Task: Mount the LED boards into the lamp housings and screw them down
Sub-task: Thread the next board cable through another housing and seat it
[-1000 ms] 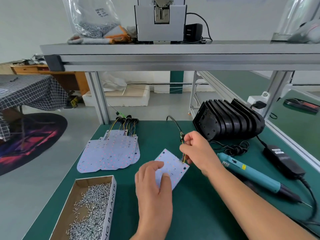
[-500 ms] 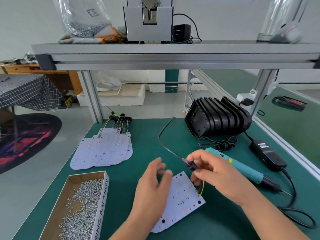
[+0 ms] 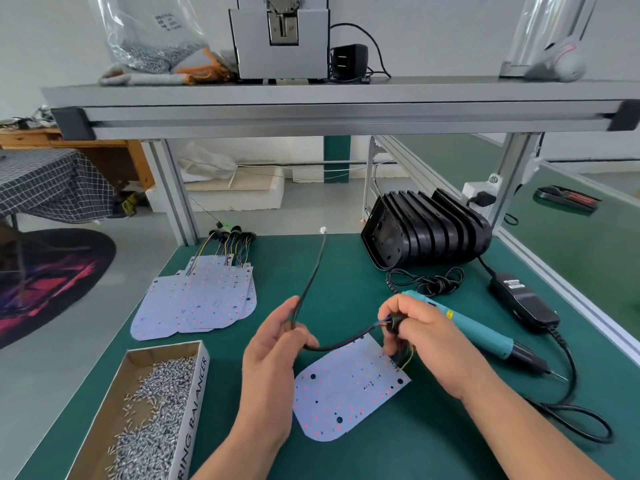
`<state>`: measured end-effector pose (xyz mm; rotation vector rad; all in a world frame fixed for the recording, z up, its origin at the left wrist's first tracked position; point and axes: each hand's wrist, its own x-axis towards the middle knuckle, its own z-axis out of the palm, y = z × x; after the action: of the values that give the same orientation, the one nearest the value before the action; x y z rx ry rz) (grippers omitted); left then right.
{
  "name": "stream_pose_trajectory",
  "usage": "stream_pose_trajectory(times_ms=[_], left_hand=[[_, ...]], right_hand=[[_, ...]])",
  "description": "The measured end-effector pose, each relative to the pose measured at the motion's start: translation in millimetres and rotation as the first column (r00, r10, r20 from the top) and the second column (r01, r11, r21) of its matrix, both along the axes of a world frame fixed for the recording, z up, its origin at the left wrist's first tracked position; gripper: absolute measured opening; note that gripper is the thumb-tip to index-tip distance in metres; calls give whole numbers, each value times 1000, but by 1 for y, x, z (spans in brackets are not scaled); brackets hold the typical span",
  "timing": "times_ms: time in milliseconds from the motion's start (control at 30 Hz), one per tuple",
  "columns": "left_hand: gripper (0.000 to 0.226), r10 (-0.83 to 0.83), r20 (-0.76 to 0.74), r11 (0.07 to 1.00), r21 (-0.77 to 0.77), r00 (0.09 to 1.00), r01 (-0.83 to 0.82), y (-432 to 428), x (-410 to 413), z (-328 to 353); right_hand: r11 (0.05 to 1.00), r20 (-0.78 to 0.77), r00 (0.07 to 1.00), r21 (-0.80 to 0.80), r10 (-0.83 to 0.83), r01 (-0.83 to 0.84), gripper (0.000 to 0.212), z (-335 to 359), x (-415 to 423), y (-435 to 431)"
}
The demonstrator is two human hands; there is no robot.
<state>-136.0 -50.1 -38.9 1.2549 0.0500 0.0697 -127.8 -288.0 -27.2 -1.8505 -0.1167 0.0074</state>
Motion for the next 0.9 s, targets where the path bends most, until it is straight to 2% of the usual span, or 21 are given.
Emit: stream_pose_trajectory(times_ms=[100,200,300,367,400,433,500,533,567,633,667,733,800,900], left_hand=[[43,-1,13,1000,27,1000,0,-3,-2,-3],[43,-16,9,999,47,1000,16,-2,0,-5],[40,-27,7,999,19,1000,27,-2,1,-7],[44,-38,37,998,56,999,36,-4,0,-6],[46,-59,53,994,94,997,54,-6,-2,-6],[48,-83,64,989,128,995,74,-7,-3,-6],[51,-122,66,978,176,990,109,-8,-4,-7],[52,-138,62,972,200,988,123,-8,-4,-7],[53,-156,59,964,226,986,139,-8,-3,-7],[55,-195,50,944,280,979,174,-9,-2,-8],[56,-209,40,932,311,977,186,-9,-2,-9],[59,-235,16,903,373,972,212,-12,-2,-11],[63,-248,-8,877,424,969,228,-12,-1,-15],[63,-261,-22,831,504,965,236,-12,-1,-17]], right_hand=[[990,38,990,-33,-134,135,54,-6,3,2],[989,16,991,-63,-133,134,58,-4,4,4],[993,-24,995,-65,-96,94,44,5,2,2],[989,-3,991,-66,-134,133,38,15,3,3],[980,33,985,-100,-170,173,36,20,5,6],[957,104,975,-197,-194,211,36,24,9,11],[852,249,954,-453,-164,265,46,29,22,28],[827,251,958,-504,-136,249,53,30,31,38],[844,197,973,-496,-120,205,60,30,43,48],[944,23,992,-307,-122,123,62,29,73,63],[981,-72,989,-154,-132,120,54,27,91,68],[978,-211,964,95,-161,184,27,26,124,74],[951,-197,949,137,-247,276,7,26,145,79],[906,-146,942,264,-301,331,17,31,149,84]])
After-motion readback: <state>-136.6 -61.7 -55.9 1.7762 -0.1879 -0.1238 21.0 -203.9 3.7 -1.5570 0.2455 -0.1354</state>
